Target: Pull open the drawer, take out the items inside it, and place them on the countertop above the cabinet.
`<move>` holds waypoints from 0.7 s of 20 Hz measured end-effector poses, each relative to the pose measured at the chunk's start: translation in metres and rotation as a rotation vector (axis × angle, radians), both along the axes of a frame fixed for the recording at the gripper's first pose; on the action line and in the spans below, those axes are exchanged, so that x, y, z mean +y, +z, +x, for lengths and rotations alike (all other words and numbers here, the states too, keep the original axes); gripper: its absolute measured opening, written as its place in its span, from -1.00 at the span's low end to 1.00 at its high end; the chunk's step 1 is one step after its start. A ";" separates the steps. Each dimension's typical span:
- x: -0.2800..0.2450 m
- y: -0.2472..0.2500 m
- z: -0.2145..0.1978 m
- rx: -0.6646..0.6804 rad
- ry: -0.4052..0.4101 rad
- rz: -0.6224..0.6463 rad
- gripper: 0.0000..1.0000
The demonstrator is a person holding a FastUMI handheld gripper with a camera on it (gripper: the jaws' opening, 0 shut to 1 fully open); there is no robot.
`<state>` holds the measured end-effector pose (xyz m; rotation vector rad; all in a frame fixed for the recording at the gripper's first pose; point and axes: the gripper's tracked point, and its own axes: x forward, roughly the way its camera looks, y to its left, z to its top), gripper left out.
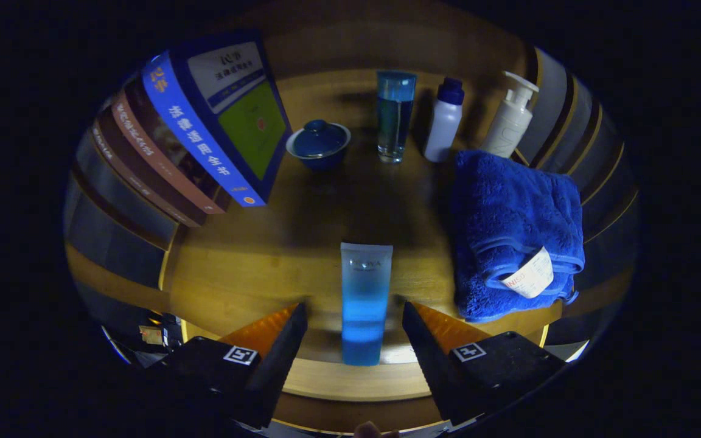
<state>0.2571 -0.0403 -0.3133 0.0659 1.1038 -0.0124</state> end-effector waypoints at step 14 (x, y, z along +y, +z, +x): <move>0.024 0.122 -0.107 -0.580 0.038 0.101 0.99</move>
